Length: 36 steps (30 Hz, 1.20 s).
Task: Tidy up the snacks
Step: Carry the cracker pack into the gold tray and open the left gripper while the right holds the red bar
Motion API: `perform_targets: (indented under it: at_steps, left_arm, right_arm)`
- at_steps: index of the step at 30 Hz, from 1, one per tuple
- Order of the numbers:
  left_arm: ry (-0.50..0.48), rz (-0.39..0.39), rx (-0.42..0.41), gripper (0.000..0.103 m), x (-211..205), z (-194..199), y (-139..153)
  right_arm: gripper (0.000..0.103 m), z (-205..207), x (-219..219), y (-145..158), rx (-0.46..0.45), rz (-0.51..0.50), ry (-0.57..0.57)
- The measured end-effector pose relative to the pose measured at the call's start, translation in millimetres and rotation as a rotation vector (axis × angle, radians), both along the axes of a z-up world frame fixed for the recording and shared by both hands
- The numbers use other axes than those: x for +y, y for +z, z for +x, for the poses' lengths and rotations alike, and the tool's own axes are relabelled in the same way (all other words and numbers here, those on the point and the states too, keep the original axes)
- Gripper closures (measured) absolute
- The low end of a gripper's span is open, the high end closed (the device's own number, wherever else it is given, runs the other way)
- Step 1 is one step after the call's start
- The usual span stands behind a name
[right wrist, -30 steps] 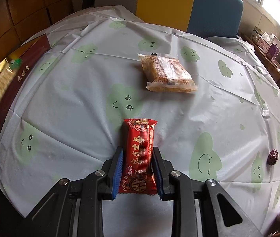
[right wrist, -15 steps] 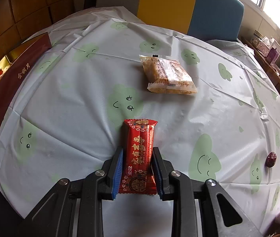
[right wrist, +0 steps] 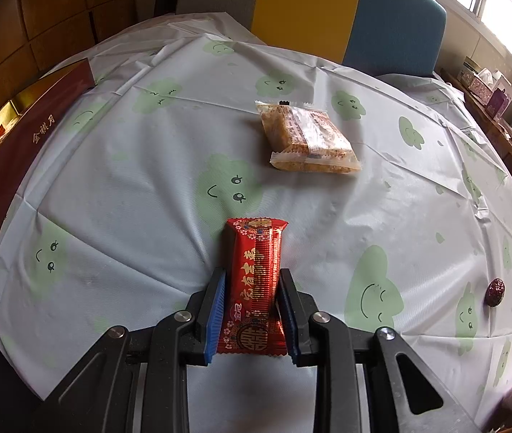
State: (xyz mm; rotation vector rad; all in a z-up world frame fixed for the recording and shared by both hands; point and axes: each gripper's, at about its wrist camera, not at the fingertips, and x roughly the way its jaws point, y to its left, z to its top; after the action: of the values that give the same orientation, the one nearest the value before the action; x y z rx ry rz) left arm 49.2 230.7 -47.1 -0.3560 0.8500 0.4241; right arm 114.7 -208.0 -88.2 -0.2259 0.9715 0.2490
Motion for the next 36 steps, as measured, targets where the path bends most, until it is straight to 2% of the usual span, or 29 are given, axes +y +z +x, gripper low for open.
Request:
perform_targets:
  at_steps: [4,10,14,21,29,36]
  left_arm:
    - [0.009,0.014,0.001,0.055,-3.1,-1.9,-3.7]
    - [0.020,0.065,-0.041,0.055,-11.9,-5.0,14.5]
    - [-0.005,0.085,-0.079,0.054,-27.5,-9.1,29.6]
    - [-0.123,0.107,-0.137,0.054,-65.4,-15.1,51.2]
    - [-0.274,0.108,-0.164,0.054,-110.2,-17.1,59.8]
    - [-0.477,0.083,-0.184,0.054,-161.2,-16.8,58.7]
  right_arm:
    - [0.074,0.1,-0.1,-0.2,0.000,0.001,0.000]
    - [0.074,0.4,-0.4,-0.6,-0.001,0.001,0.000]
    - [0.074,0.2,-0.1,-0.4,-0.001,-0.001,0.001]
    - [0.075,-0.8,-0.1,-0.8,-0.009,0.000,-0.010]
    - [0.075,-1.0,-0.6,-0.4,-0.010,0.004,-0.018]
    - [0.075,-1.2,-0.9,-0.3,-0.011,0.008,-0.024]
